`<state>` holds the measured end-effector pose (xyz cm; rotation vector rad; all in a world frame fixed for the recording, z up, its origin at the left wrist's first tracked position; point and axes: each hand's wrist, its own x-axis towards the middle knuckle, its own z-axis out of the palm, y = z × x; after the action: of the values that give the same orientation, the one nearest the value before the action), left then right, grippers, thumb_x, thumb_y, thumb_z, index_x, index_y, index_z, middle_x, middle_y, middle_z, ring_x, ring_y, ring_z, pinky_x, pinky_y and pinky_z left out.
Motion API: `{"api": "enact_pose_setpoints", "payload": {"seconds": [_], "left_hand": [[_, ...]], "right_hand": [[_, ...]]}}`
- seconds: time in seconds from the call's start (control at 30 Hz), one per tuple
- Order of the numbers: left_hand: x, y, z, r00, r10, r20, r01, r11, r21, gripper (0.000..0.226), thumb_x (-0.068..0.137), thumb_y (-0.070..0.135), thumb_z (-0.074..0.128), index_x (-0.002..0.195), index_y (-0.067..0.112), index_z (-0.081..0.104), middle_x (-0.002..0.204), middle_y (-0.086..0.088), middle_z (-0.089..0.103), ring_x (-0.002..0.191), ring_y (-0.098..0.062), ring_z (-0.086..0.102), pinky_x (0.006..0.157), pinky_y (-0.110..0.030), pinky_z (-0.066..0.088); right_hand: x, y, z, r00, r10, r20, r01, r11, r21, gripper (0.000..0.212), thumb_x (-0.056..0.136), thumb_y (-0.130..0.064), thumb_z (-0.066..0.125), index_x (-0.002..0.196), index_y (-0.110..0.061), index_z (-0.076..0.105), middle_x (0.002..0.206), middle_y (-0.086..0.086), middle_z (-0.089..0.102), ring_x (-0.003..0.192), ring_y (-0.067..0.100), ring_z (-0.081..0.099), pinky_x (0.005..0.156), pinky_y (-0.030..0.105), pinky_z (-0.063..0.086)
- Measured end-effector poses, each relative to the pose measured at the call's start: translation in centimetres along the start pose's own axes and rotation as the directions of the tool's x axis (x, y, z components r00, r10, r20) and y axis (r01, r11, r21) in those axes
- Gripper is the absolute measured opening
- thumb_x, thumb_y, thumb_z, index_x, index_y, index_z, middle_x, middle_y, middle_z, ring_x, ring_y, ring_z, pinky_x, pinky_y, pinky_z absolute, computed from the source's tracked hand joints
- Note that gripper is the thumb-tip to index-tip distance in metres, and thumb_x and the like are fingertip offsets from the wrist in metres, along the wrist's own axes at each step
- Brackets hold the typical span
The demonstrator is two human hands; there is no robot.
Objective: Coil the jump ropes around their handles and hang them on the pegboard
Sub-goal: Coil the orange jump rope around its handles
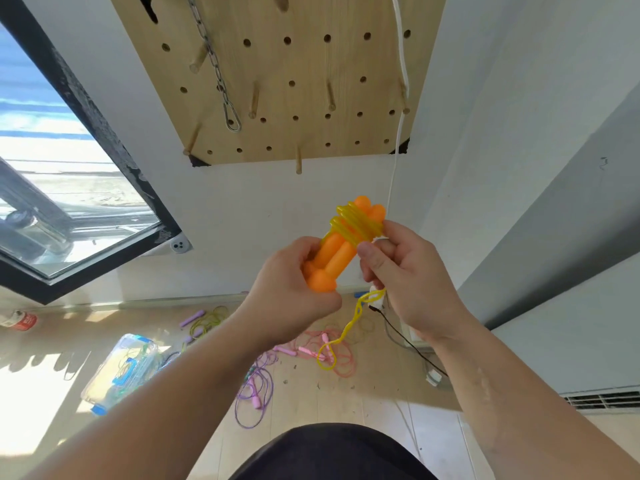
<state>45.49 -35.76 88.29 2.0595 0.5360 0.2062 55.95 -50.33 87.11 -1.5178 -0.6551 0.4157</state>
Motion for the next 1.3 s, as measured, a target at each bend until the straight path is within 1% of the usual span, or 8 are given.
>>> {"api": "enact_pose_setpoints", "payload": {"seconds": [0.2,0.37,0.5,0.63,0.77,0.93,1.1,1.3], "left_hand": [[-0.2,-0.8,-0.7,0.910,0.011,0.415,0.247,0.788,-0.564,0.062,0.053,0.011,0.076,0.112,-0.005,0.062,0.089,-0.016,0.058,0.076,-0.030,0.054,0.064,-0.042,0.042],[-0.1,-1.1,-1.0,0.687,0.191,0.701,0.564,0.468,-0.680,0.064,0.063,0.024,0.079,0.120,0.000,0.060,0.096,-0.017,0.059,0.074,-0.028,0.062,0.061,-0.034,0.047],[0.6,-1.5,-0.6,0.586,0.299,0.754,0.627,0.422,-0.654,0.062,0.075,0.032,0.071,0.126,0.000,0.058,0.101,-0.018,0.062,0.079,-0.028,0.066,0.066,-0.035,0.052],[0.8,-2.0,-1.0,0.674,0.152,0.723,0.540,0.566,-0.623,0.074,0.074,0.040,0.072,0.133,-0.002,0.059,0.124,-0.027,0.065,0.104,-0.044,0.066,0.093,-0.053,0.051],[0.0,-0.8,-0.8,0.970,-0.135,0.204,0.209,0.890,-0.406,0.077,0.059,0.058,0.079,0.124,0.019,0.067,0.112,-0.001,0.072,0.104,-0.030,0.068,0.095,-0.052,0.055],[-1.1,0.3,1.4,0.988,0.143,-0.065,-0.117,0.945,0.305,0.096,0.061,0.053,0.085,0.143,0.033,0.039,0.122,0.019,0.044,0.111,-0.006,0.048,0.092,-0.023,0.039],[-0.3,-0.3,1.1,0.958,0.176,-0.226,-0.104,0.949,0.298,0.047,0.067,0.020,0.079,0.110,0.026,0.060,0.089,0.012,0.057,0.082,-0.012,0.056,0.066,-0.024,0.037],[0.3,0.7,-1.1,0.998,-0.058,0.041,0.067,0.959,-0.274,0.049,0.047,0.028,0.081,0.094,0.019,0.069,0.080,-0.013,0.066,0.068,-0.023,0.060,0.060,-0.047,0.052]], "right_hand": [[0.0,0.0,-1.3,0.997,-0.003,0.073,0.004,1.000,-0.017,0.024,0.089,-0.040,0.066,0.104,-0.021,0.067,0.059,0.005,0.050,0.058,0.017,0.047,0.060,0.034,0.039],[0.0,0.1,-1.3,0.992,-0.024,0.124,0.028,0.999,-0.025,0.036,0.087,-0.057,0.063,0.106,-0.027,0.067,0.066,0.018,0.038,0.062,0.029,0.037,0.061,0.042,0.034],[-0.1,0.5,-0.5,0.993,0.027,0.115,-0.040,0.993,0.115,0.030,0.095,-0.040,0.059,0.095,-0.010,0.062,0.061,-0.001,0.051,0.060,0.016,0.042,0.061,0.031,0.037],[-0.2,0.4,0.3,0.998,0.052,0.017,-0.054,0.985,0.162,0.026,0.095,-0.034,0.062,0.093,-0.008,0.067,0.059,-0.011,0.058,0.053,0.004,0.048,0.056,0.020,0.040],[0.0,0.8,0.5,0.992,0.043,-0.122,-0.042,0.999,0.015,0.019,0.092,-0.043,0.068,0.090,-0.025,0.074,0.056,0.008,0.043,0.057,0.013,0.036,0.058,0.030,0.031],[0.5,0.5,2.0,0.961,0.043,-0.274,-0.069,0.994,-0.083,0.035,0.090,-0.046,0.067,0.086,-0.011,0.071,0.064,0.020,0.058,0.057,0.031,0.044,0.057,0.044,0.041],[0.6,-0.1,2.5,0.975,0.041,-0.217,-0.042,0.999,-0.004,0.032,0.087,-0.047,0.070,0.096,-0.016,0.072,0.069,0.034,0.052,0.059,0.028,0.045,0.061,0.056,0.048],[1.1,-0.8,-0.3,0.992,0.115,0.055,-0.123,0.975,0.183,0.035,0.092,-0.027,0.065,0.124,-0.012,0.065,0.060,0.002,0.057,0.058,0.017,0.041,0.056,0.023,0.038]]}}
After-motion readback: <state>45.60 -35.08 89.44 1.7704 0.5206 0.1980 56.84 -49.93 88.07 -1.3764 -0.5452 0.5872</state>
